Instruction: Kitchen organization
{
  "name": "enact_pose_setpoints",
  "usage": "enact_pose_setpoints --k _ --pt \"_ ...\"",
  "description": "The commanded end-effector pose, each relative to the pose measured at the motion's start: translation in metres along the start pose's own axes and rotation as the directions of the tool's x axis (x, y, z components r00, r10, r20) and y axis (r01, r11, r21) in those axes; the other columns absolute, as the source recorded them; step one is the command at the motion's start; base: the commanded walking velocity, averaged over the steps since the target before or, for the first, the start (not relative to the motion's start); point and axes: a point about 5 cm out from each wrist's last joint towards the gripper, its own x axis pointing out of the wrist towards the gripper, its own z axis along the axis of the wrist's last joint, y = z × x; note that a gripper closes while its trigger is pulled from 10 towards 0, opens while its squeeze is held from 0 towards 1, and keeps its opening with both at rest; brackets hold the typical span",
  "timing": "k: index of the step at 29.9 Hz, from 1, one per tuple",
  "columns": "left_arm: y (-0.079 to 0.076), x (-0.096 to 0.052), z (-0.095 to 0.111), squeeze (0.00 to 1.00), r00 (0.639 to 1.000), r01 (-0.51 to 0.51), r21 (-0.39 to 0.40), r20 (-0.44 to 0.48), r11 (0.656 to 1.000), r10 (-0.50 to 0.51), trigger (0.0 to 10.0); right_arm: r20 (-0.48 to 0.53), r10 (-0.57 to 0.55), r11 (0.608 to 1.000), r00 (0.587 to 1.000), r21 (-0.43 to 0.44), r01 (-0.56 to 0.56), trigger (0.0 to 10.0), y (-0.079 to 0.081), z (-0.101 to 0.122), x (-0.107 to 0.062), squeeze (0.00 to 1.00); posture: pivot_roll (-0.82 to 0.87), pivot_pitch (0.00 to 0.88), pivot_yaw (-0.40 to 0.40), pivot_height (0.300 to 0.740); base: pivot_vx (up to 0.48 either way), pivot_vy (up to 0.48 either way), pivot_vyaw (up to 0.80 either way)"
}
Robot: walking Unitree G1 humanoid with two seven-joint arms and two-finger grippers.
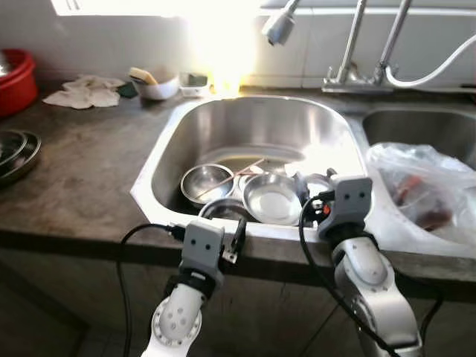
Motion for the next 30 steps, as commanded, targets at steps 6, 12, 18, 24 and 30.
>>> enact_pose_setpoints --k 6,12,18,24,30 --pt "0.0019 -0.0028 -0.0046 0.0 1.0 -0.005 -0.002 -0.011 1.0 0.005 10.0 -0.022 0.023 1.0 1.0 0.009 -0.023 10.0 0.009 0.0003 -0.0031 0.0 0.03 0.058 -0.011 0.74 0.0 0.29 0.8" --pt "0.0006 -0.0035 -0.005 0.0 1.0 -0.003 -0.005 -0.013 1.0 0.003 10.0 -0.027 0.023 1.0 0.999 0.013 -0.023 10.0 0.0105 0.0 -0.0031 0.0 0.03 0.062 -0.011 0.74 0.0 0.437 0.8" --pt "-0.0011 -0.0035 -0.004 0.0 1.0 0.0 -0.01 -0.01 1.0 0.0 10.0 -0.024 0.023 1.0 0.999 0.012 -0.023 10.0 0.0098 0.0016 -0.0007 0.0 0.03 0.062 -0.012 0.74 0.0 0.368 0.8" --pt "-0.0014 -0.0048 -0.0037 0.0 1.0 -0.004 -0.01 -0.007 1.0 0.003 10.0 -0.025 0.033 0.999 0.999 0.013 -0.032 10.0 0.0117 0.0015 0.0 0.0 0.03 0.058 -0.012 0.74 0.0 0.0 0.8" --pt "-0.0019 -0.005 -0.0036 0.0 1.0 0.001 -0.006 -0.007 1.0 -0.001 10.0 -0.027 0.05 0.998 0.998 0.027 -0.049 10.0 0.0153 0.002 0.0017 0.0 0.04 0.056 -0.016 0.74 0.0 0.0 0.8"
